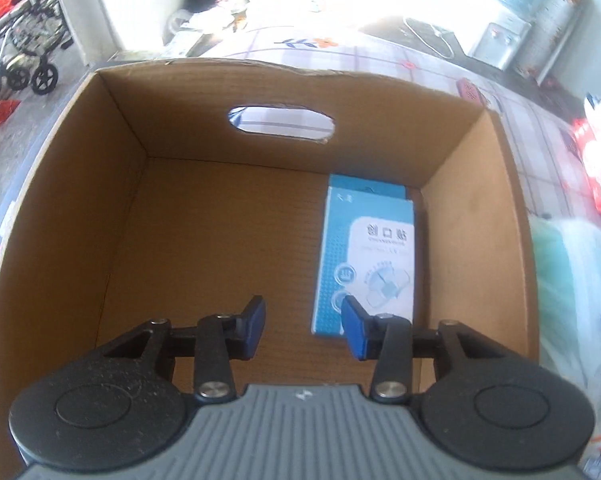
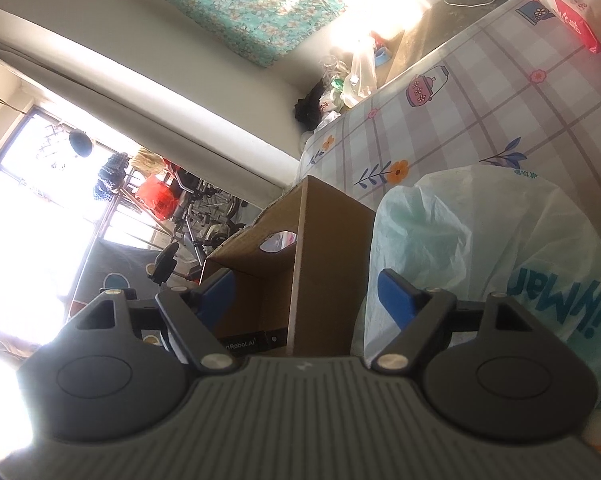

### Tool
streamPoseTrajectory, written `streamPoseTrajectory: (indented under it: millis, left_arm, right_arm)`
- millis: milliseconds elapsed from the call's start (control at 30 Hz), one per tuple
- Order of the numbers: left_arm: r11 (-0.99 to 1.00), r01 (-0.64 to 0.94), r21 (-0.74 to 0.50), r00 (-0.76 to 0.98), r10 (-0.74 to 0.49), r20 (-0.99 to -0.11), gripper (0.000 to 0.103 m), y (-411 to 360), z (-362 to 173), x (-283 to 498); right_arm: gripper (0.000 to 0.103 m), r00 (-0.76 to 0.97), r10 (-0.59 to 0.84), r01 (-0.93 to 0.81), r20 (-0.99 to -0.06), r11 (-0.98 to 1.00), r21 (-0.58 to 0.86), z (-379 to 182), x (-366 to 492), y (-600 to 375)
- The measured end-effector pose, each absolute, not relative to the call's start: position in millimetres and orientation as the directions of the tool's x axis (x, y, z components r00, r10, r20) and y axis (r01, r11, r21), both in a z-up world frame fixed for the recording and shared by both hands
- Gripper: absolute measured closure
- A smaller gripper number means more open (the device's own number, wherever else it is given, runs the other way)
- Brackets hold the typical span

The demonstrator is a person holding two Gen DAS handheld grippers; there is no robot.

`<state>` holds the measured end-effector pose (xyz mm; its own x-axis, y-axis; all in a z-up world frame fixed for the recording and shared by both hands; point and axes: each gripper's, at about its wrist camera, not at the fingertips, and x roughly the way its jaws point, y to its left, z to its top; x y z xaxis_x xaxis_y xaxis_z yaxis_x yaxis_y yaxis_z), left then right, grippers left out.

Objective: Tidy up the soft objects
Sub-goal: 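Open the left tool to release the box and lift away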

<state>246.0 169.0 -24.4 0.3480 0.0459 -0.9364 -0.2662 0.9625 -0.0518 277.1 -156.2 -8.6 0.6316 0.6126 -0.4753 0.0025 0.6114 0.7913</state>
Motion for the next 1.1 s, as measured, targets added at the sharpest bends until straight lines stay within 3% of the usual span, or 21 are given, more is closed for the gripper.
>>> streamPoseTrajectory:
  millis: [233,667,767,900,1100]
  left_arm:
    - [0.831,-0.510,-0.221,0.293,-0.073,-0.953,0.054,203,-52,272]
    - [0.807,-0.472,-0.356,0.305,-0.230,-0.924,0.052,180,-71,284]
    - [0.823,-0.454,-0.341,0.332,-0.199,-0.922,0.049,175,-62,281]
    - [0.844,-0.459,-0.277,0.408,-0.077,-0.910,0.034,171,-39,270]
    - [0.888,-0.402,-0.224,0.541,0.033,-0.840,0.032,175,14,233]
  right_arm:
    - [0.023,0.625,0.622,0.005,-0.471,0.600,0.800,-12,279,-158]
    - [0.022,0.629,0.618,0.024,-0.472,0.591,0.806,-18,281,-164]
    - [0.022,0.628,0.617,0.020,-0.474,0.597,0.802,-18,278,-165]
    - [0.022,0.630,0.613,0.008,-0.476,0.608,0.794,-14,275,-164]
    - [0.021,0.647,0.601,-0.031,-0.470,0.636,0.771,-1,256,-163]
